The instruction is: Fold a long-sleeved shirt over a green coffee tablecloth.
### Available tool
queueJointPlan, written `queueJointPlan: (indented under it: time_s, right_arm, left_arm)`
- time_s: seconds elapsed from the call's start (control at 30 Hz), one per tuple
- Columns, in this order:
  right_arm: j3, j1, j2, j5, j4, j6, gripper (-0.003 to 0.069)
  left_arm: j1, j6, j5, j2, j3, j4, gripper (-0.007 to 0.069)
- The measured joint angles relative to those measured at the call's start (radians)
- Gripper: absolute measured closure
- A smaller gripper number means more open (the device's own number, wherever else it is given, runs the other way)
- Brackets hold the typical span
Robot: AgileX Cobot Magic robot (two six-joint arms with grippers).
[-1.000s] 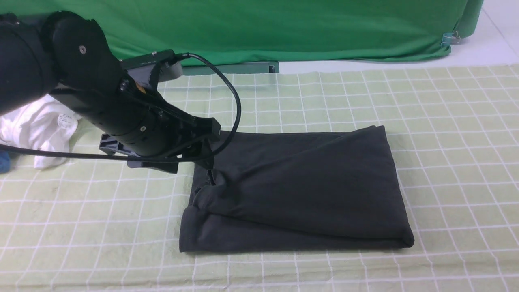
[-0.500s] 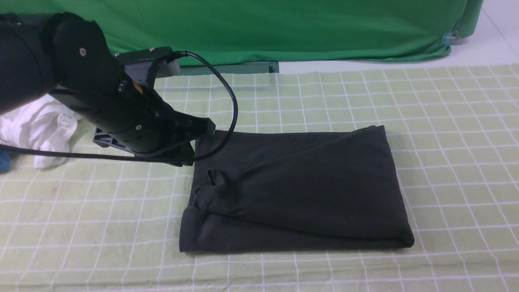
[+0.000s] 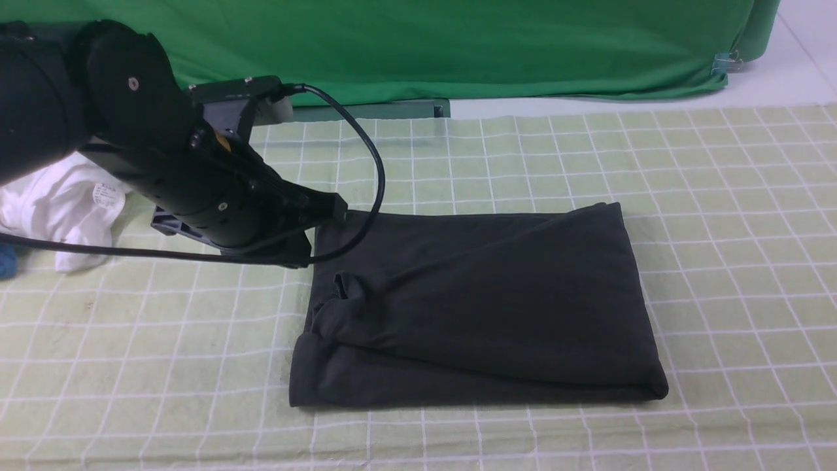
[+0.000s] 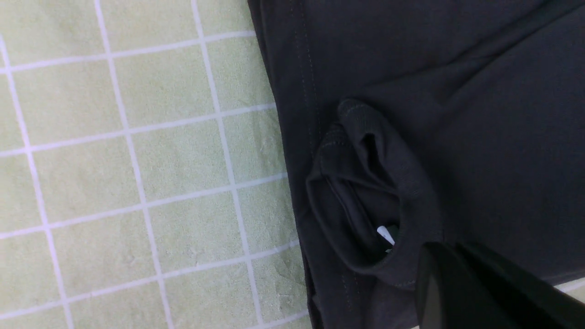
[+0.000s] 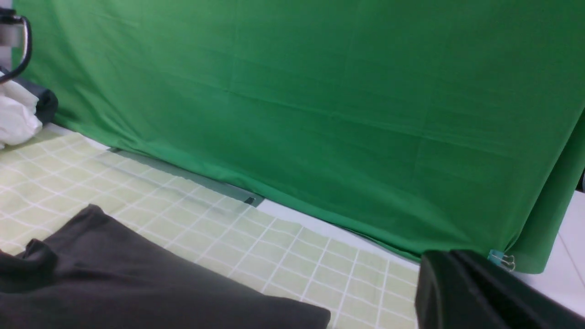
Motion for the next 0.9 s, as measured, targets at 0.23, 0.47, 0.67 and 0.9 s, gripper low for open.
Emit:
queueJointPlan:
  time_s: [0.23, 0.47, 0.67, 0.9]
  right_arm:
    - [0.000, 0.000, 0.000, 0.000, 0.000, 0.005, 0.0617]
    - [0.000, 0.000, 0.000, 0.000, 0.000, 0.006, 0.0599]
    - [0.010, -0.001, -0.017, -0.001, 0.000, 0.006, 0.0582]
    - [0.134, -0.081, -0.119, -0.006, -0.001, 0.006, 0.0562]
  left_arm:
    - [0.000, 0.000, -0.049, 0.000, 0.000, 0.004, 0.0611]
    - [0.000, 0.000, -0.049, 0.000, 0.000, 0.024, 0.0611]
    - [0.001, 0.001, -0.049, 0.000, 0.000, 0.026, 0.0611]
    - [0.001, 0.005, -0.093, 0.000, 0.000, 0.033, 0.0611]
